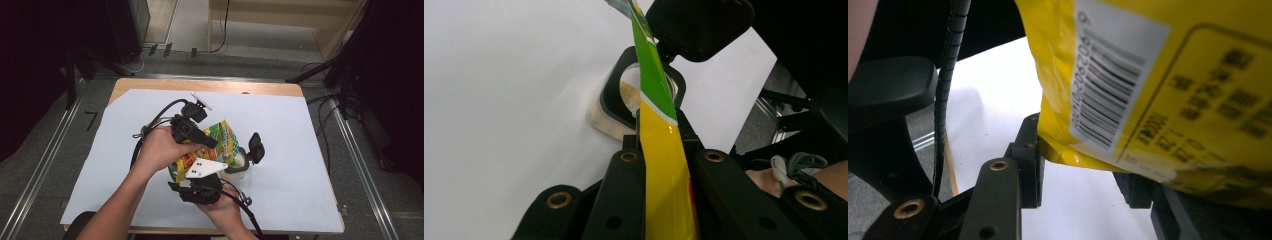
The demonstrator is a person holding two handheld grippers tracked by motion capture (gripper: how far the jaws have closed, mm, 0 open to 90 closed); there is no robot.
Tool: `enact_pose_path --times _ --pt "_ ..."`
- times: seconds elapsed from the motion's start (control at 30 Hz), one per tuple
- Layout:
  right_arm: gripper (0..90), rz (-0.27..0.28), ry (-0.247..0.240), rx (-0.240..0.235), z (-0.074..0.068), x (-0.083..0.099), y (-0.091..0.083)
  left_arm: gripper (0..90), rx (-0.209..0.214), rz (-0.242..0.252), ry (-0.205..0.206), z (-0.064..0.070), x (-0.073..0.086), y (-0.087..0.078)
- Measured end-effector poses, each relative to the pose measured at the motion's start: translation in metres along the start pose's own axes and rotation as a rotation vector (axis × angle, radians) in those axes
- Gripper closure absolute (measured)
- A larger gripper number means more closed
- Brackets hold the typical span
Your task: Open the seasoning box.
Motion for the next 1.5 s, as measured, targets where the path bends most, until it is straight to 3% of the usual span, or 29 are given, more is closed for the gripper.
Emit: enact_pose_path --times 0.33,0.53,0.77,1.0,1.37,1.5 --pt "61.2 0.037 0.029 -0.034 -0.001 -0.004 -0.004 71.6 0.010 0.076 0.027 0.005 -0.003 -0.008" --pt "61.2 0.045 0.057 -0.051 0.001 -0.004 -0.005 67.2 0.000 0.086 0.041 0.005 -0.002 -0.008" --pt "61.2 0.043 0.039 -0.038 0.003 -0.004 -0.006 70.9 -0.018 0.087 0.038 0.001 0.000 -0.011" --pt "61.7 0.034 0.056 -0.045 0.003 -0.003 -0.005 75.8 -0.060 0.075 0.080 0.006 -0.003 -0.005" --pt "59.1 0.029 0.018 -0.017 0.003 0.000 -0.004 78.3 -0.052 0.070 0.073 0.009 -0.004 -0.004" --pt "62.0 0.029 0.008 -0.007 0.003 0.000 -0.004 78.6 -0.050 0.066 0.078 0.011 -0.003 -0.004"
Point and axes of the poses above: each handheld gripper's, and its own axes: y roughly forward along the jaws, x roughly out of its underside, z roughly to its right, the point moved 7 cm from there along y, roughly forward along the jaws, and after that the axes turned 12 degrees about y, right-handed, at the moved point
